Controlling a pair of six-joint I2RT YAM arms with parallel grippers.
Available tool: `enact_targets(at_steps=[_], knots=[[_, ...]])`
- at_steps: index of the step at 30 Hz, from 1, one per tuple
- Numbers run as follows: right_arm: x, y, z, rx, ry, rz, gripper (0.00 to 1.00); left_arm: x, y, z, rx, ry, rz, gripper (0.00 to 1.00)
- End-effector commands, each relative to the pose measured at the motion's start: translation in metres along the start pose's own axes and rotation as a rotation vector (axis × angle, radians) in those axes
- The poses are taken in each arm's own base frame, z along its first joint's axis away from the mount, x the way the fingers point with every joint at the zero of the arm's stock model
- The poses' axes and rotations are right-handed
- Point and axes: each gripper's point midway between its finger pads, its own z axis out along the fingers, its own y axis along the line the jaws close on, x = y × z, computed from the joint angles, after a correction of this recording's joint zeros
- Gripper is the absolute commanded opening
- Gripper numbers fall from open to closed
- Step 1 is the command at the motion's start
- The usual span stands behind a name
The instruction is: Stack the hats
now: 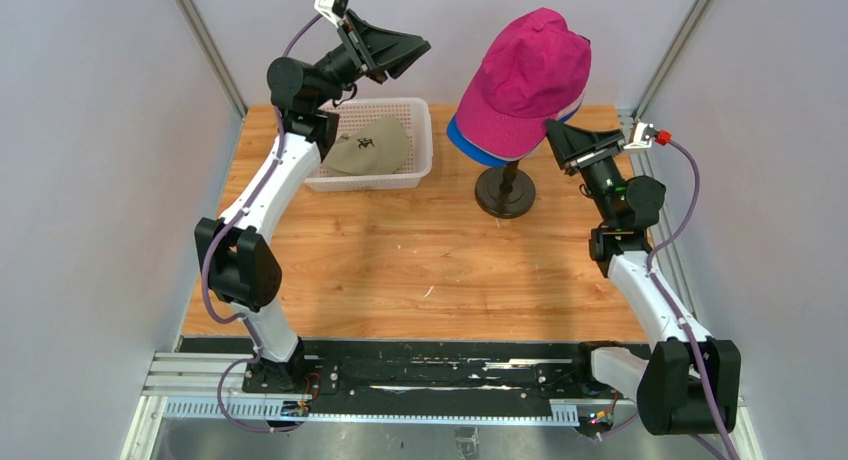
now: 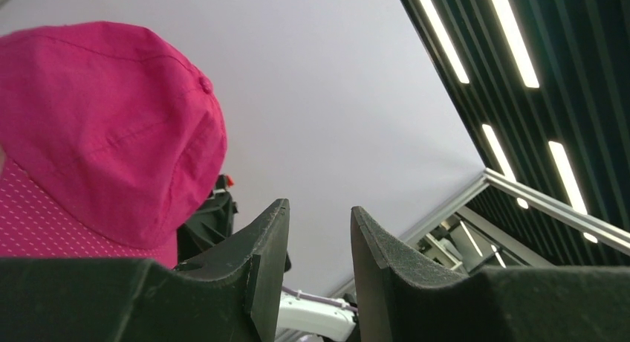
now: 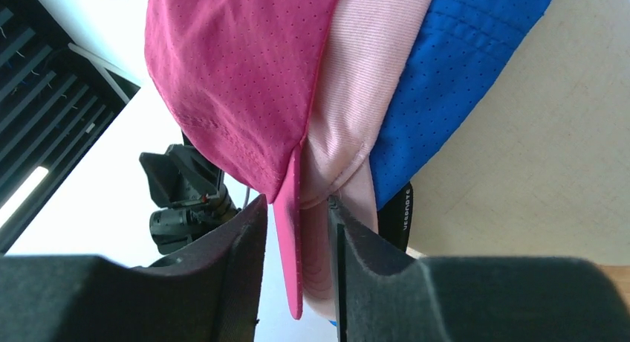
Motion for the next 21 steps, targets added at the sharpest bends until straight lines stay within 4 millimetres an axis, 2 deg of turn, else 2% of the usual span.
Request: enact_targets(at_steps=[1, 6, 10, 13, 16, 18, 21], knots=[[0.006, -0.003, -0.005, 0.024, 0.007, -0.05, 0.38, -0.016, 0.014, 0.005, -0.059, -0.004, 0.077, 0.41], [0.007, 0.011, -0.018, 0.025, 0.008, -0.106, 0.45, -0.035, 0.039, 0.002, -0.152, -0.036, 0.117, 0.41], [0.01, 0.02, -0.038, 0.062, 0.015, -0.174, 0.48, -0.049, 0.091, -0.016, -0.336, -0.077, 0.14, 0.4], [0.011, 0.024, -0.054, 0.124, 0.024, -0.265, 0.49, -0.052, 0.148, -0.045, -0.556, -0.1, 0.16, 0.41], [0.009, 0.033, -0.073, 0.175, 0.032, -0.393, 0.5, -0.052, 0.202, -0.088, -0.847, -0.102, 0.227, 0.41], [0.007, 0.035, -0.083, 0.204, 0.029, -0.448, 0.51, -0.051, 0.229, -0.118, -1.008, -0.103, 0.252, 0.42], [0.006, 0.035, -0.092, 0.223, 0.027, -0.493, 0.51, -0.052, 0.261, -0.148, -1.174, -0.077, 0.27, 0.42]])
